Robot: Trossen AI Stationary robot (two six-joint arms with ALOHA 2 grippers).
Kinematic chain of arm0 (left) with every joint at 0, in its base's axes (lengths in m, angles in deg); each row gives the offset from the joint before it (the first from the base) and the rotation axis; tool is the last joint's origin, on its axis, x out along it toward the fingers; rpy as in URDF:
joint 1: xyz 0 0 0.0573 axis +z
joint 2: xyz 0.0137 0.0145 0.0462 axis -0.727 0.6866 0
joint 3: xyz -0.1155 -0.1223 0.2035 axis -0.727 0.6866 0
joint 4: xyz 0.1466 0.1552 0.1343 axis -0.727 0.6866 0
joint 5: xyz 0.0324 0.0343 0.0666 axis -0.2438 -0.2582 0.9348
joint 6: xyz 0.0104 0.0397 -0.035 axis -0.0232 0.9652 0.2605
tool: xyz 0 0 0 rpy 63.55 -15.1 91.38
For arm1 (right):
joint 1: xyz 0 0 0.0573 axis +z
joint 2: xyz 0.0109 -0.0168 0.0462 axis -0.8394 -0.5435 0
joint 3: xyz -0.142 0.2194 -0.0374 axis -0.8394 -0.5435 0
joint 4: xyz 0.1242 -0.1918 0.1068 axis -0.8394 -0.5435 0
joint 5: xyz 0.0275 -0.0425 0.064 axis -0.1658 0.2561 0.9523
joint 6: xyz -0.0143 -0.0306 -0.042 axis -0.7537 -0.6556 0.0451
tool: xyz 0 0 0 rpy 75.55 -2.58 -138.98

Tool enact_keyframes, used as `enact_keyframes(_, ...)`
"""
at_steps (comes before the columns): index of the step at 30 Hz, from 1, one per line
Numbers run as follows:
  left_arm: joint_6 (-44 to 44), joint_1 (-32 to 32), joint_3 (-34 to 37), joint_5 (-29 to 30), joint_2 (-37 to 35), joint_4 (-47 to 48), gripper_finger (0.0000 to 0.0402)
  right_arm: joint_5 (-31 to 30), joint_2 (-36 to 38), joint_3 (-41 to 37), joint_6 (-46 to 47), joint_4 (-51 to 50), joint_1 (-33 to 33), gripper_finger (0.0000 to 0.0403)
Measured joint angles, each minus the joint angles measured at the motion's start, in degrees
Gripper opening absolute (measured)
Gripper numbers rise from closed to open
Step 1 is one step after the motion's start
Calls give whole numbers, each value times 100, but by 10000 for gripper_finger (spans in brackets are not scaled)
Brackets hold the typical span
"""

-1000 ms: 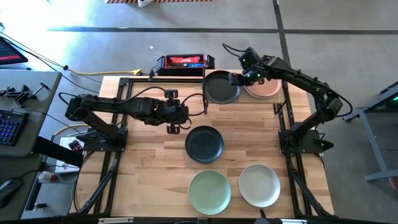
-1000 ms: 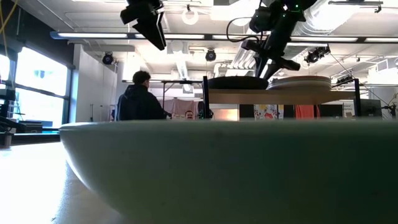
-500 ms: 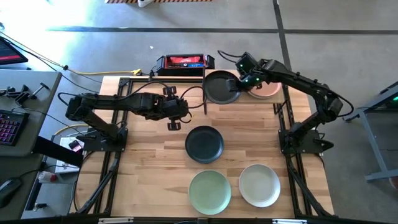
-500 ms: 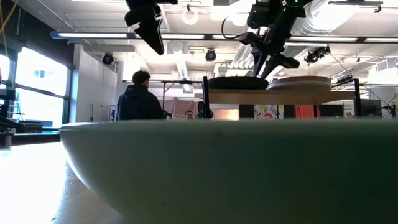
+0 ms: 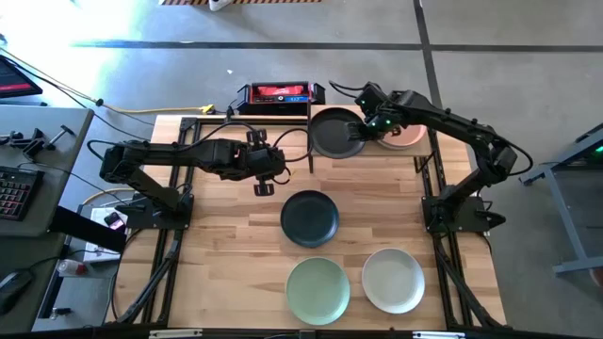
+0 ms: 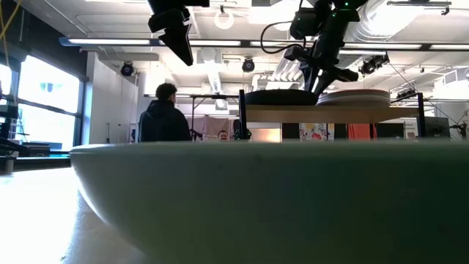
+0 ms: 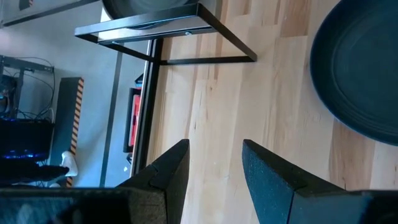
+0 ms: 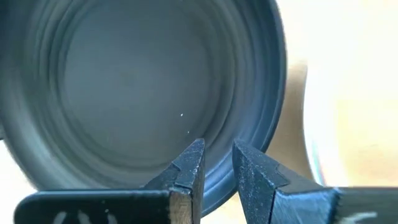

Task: Place and stack plates onto a shelf
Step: Put the top black plate on the shelf

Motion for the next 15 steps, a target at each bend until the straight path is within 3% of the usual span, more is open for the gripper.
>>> enact_keyframes(15,0,0,0,0,0,2,136,-138,0,0,60,-5,-299,76)
